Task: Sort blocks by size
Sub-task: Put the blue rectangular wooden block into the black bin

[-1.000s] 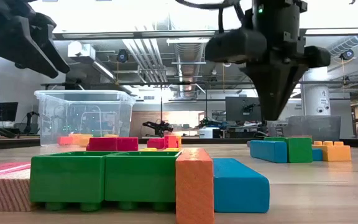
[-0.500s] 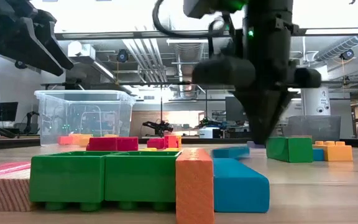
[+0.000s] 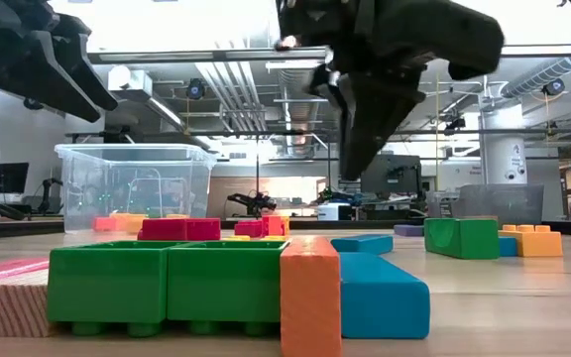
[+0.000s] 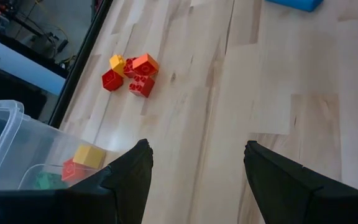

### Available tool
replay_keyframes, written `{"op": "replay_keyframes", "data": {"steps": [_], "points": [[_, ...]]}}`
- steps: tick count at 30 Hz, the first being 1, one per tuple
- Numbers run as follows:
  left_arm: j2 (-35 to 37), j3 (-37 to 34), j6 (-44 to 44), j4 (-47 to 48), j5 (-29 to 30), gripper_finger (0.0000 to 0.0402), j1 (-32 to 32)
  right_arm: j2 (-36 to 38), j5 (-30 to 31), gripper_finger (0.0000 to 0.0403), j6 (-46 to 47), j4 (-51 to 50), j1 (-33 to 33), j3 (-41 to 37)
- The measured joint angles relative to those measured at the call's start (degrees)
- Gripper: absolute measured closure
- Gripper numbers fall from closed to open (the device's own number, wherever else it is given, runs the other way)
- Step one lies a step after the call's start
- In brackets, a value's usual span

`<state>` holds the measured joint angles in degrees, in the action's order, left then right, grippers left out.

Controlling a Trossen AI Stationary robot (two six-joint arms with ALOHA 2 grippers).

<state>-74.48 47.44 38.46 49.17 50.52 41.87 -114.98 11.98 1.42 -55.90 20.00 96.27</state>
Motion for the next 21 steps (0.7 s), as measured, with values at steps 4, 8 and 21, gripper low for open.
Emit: {"op": "replay_keyframes", "data": {"steps": [4, 8, 21], "points": [[0.00, 0.00, -0.03, 0.02, 0.00, 0.0174, 0.00, -0.40, -2.15, 0.0366, -9.02, 2.55, -0.84, 0.00], [0.00, 0.00, -0.46, 0.39, -0.02, 0.0174, -0.02, -0.89, -4.86, 0.0313, -11.94, 1.93, -1.55, -0.67], [0.00, 0.00, -0.02, 0.39, 0.13, 0.0174, -0.02, -1.07, -4.47, 0.0175, -14.14, 3.30, -3.88, -7.10]]}}
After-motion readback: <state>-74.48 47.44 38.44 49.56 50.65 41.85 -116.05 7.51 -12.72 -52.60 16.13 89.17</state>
